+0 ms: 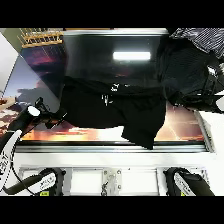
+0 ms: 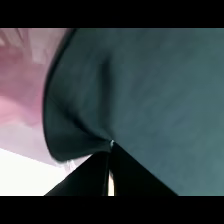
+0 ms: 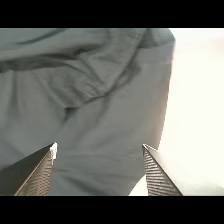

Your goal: Fold the clothes and pants, and hang the long-sleeved shirts on hangers.

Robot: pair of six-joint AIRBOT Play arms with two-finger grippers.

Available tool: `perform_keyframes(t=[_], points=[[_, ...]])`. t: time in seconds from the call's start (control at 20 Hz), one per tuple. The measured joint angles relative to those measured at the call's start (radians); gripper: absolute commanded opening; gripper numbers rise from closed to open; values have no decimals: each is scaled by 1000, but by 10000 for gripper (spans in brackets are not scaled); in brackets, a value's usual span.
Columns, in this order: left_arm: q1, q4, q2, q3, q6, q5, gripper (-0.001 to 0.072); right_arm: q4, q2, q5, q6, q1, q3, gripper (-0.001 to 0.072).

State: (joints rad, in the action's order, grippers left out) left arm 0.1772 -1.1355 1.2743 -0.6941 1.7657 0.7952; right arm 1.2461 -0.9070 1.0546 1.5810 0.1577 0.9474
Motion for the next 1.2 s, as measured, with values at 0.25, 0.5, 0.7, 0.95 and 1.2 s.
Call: perform_keyframes(t=[0.25,0.5,0.7,0.95,1.2], points=[[-10,1,16,-75,-53,34,5,-3,-46,31,-34,151,-150,602],[-17,2,19,-97,-92,55,5,-124,-223,-7,-166,223,-270,584],[-18,3,19,-101,-104,65,4,-308,-372,-70,-299,217,-292,583],[-18,3,19,-102,-107,68,4,-427,-459,-105,-410,151,-300,81],[-3,3,-15,-107,-108,68,5,-421,-442,-129,-463,110,-264,10]])
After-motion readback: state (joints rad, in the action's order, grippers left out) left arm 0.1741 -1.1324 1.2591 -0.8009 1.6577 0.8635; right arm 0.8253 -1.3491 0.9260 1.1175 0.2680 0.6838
